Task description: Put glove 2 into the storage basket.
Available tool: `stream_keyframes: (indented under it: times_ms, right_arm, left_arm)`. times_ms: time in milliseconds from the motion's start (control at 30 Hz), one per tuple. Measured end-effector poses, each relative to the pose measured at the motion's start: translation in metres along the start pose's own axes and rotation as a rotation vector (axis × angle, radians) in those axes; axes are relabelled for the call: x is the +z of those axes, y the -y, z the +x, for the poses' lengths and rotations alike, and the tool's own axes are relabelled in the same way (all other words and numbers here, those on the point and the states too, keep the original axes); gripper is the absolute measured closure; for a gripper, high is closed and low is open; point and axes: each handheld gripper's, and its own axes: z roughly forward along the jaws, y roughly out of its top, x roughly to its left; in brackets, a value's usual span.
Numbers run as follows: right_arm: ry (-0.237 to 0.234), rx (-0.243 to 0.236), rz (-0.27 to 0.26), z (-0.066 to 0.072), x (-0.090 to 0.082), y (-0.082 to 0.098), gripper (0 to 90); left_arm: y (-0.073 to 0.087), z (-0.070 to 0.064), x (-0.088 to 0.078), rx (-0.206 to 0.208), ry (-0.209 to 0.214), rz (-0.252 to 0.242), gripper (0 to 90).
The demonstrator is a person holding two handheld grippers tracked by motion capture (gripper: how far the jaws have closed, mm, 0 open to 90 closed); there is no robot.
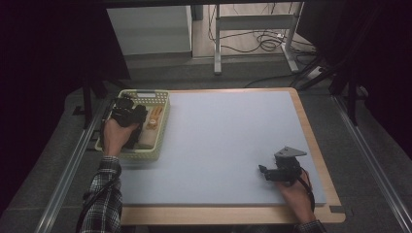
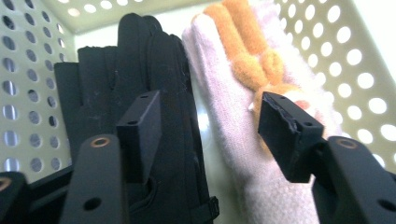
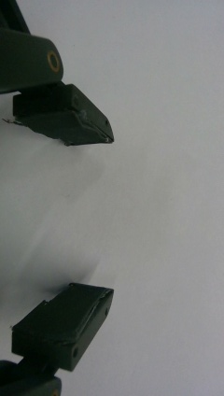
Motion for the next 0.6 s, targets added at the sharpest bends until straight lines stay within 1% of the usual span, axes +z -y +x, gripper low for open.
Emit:
stream_keyframes:
  times_ms: [133, 167, 367, 400, 600]
  right_arm:
    - [0.000, 0.000, 0.000, 0.000, 0.000, 0.000, 20.6]
    - [0.000, 0.000, 0.000, 0.000, 0.000, 0.000, 20.7]
    - [0.000, 0.000, 0.000, 0.000, 0.000, 0.000, 20.7]
    - [0.000, 0.000, 0.000, 0.000, 0.000, 0.000, 20.6]
    - [0.000, 0.000, 0.000, 0.000, 0.000, 0.000, 20.7]
  left_arm:
    - [0.004, 0.005, -0.007, -0.003, 0.022, -0.024, 36.2]
    - [0.005, 0.005, -0.008, -0.010, 0.029, -0.032, 35.8]
    - [0.011, 0.010, -0.014, -0.012, 0.045, -0.057, 30.5]
    - [0.012, 0.011, -0.014, -0.017, 0.049, -0.060, 29.4]
    - [0.017, 0.013, -0.019, -0.012, 0.063, -0.080, 25.9]
